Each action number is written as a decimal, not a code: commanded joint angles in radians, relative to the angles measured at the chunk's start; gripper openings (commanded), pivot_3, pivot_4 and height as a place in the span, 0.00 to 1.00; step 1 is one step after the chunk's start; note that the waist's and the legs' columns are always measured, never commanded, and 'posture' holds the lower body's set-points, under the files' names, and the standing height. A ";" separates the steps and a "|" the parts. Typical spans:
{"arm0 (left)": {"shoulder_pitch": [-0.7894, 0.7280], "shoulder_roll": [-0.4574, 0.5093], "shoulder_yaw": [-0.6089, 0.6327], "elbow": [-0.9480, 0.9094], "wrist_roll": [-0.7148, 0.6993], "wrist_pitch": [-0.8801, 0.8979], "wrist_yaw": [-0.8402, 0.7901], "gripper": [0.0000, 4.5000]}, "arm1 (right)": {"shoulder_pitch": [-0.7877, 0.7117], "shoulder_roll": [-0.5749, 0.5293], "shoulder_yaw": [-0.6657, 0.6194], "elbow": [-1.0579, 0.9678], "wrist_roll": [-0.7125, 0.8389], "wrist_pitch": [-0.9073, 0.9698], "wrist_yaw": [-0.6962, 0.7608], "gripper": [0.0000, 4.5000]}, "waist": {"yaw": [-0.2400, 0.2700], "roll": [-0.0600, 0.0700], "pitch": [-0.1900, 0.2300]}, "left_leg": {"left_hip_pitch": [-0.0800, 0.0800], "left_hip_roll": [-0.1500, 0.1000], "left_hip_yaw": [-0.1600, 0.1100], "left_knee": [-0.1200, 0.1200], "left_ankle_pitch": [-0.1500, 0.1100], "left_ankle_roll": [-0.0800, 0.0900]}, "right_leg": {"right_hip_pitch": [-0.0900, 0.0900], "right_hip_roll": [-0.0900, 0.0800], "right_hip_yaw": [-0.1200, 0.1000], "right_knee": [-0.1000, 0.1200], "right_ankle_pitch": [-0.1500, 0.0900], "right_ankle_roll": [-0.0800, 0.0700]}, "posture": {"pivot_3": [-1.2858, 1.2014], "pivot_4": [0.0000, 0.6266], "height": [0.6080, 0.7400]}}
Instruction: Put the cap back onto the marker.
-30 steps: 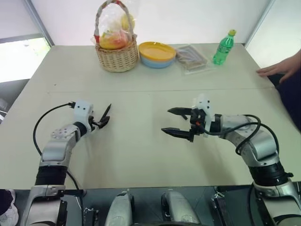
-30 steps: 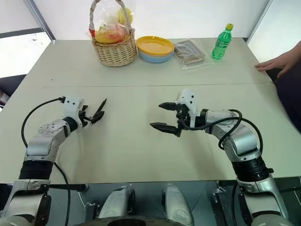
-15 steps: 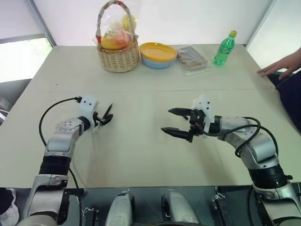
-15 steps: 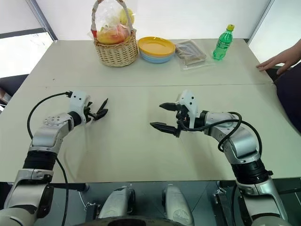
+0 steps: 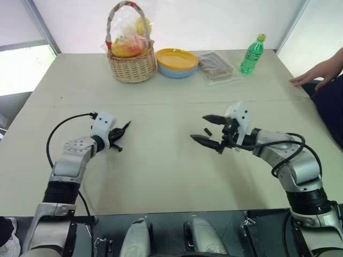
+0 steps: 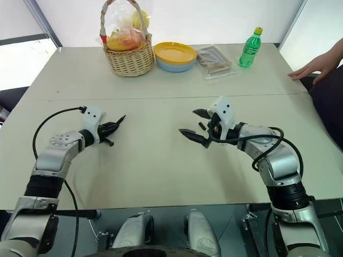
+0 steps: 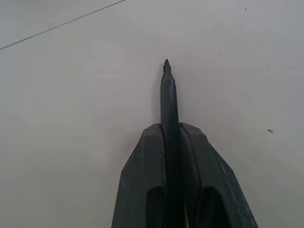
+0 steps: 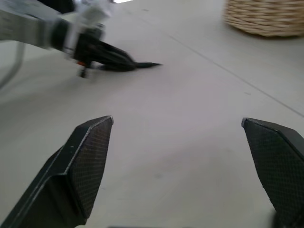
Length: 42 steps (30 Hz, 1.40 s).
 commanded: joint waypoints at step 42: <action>-0.159 0.298 -0.029 -0.224 -0.166 -0.090 -0.627 0.00 | 0.041 0.206 0.028 0.206 -0.243 0.005 -0.306 0.94 | 0.000 0.000 0.000 | -0.008 0.000 0.000 0.000 0.000 0.000 | -0.007 0.002 0.000 -0.001 0.000 0.000 | 0.52 0.24 1.00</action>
